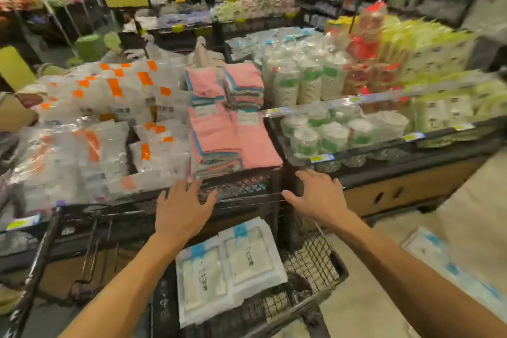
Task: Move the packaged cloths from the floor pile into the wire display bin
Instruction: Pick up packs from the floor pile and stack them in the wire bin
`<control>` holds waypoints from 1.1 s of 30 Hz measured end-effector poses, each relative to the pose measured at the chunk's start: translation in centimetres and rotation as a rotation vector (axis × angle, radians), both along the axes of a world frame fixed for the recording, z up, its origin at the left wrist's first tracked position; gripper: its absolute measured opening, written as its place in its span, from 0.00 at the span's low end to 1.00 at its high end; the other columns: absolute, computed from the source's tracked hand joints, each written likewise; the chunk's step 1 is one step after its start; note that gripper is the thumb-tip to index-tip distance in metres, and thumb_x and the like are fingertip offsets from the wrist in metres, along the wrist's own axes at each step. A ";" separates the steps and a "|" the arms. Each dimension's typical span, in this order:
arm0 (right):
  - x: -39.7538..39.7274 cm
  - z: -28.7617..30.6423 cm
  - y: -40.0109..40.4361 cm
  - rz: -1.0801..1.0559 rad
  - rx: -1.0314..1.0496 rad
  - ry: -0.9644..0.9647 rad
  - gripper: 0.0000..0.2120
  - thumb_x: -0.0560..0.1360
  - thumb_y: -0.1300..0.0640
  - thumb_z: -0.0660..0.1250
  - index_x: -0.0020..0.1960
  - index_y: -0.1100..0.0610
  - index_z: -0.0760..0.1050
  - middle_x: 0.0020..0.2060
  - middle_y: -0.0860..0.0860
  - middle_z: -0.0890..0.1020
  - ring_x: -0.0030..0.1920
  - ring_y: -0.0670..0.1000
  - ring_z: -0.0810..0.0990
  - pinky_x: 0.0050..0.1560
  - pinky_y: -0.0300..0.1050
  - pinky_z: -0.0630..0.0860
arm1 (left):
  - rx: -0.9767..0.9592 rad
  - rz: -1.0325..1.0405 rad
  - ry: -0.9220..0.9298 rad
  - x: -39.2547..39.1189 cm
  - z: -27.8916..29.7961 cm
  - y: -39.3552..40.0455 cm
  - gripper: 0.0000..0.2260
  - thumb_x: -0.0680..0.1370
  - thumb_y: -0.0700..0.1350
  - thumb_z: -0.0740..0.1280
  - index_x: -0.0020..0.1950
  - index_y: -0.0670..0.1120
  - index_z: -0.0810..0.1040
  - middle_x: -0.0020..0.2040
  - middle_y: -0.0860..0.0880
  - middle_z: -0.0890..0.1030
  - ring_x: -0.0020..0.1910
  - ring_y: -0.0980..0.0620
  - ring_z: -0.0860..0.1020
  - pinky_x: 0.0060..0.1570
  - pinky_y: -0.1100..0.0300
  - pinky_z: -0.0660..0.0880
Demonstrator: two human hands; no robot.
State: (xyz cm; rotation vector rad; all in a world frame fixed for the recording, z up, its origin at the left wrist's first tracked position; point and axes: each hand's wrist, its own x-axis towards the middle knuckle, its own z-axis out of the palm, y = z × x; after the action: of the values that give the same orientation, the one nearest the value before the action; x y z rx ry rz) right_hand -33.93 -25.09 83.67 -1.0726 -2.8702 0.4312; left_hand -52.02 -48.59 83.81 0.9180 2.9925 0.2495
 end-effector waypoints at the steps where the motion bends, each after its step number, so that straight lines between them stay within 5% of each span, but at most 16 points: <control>1: 1.9 0.1 0.0 -0.062 0.001 -0.002 0.36 0.76 0.29 0.60 0.78 0.47 0.66 0.77 0.50 0.69 0.77 0.57 0.67 0.75 0.67 0.61 | -0.004 -0.046 -0.015 0.7 -0.3 0.8 0.30 0.81 0.68 0.53 0.78 0.54 0.67 0.76 0.47 0.71 0.75 0.44 0.68 0.74 0.41 0.64; 11: 21.2 1.8 -1.6 -0.543 0.028 -0.056 0.37 0.76 0.29 0.60 0.79 0.47 0.65 0.76 0.50 0.71 0.75 0.56 0.70 0.71 0.57 0.68 | 0.040 -0.529 -0.107 12.9 -1.3 10.0 0.31 0.81 0.68 0.53 0.80 0.53 0.66 0.80 0.46 0.66 0.79 0.46 0.63 0.76 0.42 0.60; 27: 50.0 -1.5 -4.0 -1.095 -0.106 0.010 0.38 0.76 0.28 0.61 0.79 0.49 0.65 0.75 0.51 0.73 0.73 0.58 0.72 0.69 0.60 0.72 | -0.079 -0.988 -0.110 35.1 -3.7 21.4 0.30 0.82 0.66 0.53 0.80 0.53 0.63 0.80 0.47 0.66 0.79 0.47 0.63 0.77 0.43 0.61; 33: 59.1 -3.3 -3.7 -1.210 -0.127 0.014 0.36 0.78 0.31 0.62 0.78 0.50 0.65 0.74 0.51 0.73 0.72 0.59 0.72 0.68 0.59 0.73 | -0.112 -1.080 -0.064 44.7 -4.7 25.2 0.25 0.82 0.61 0.56 0.73 0.49 0.72 0.66 0.49 0.77 0.67 0.48 0.75 0.68 0.45 0.71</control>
State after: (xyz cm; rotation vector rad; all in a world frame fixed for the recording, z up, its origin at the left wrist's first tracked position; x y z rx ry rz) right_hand 25.22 -28.74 80.41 -2.4229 -1.6578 0.4726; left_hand -7.35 -23.38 79.16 2.1981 1.9952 0.0769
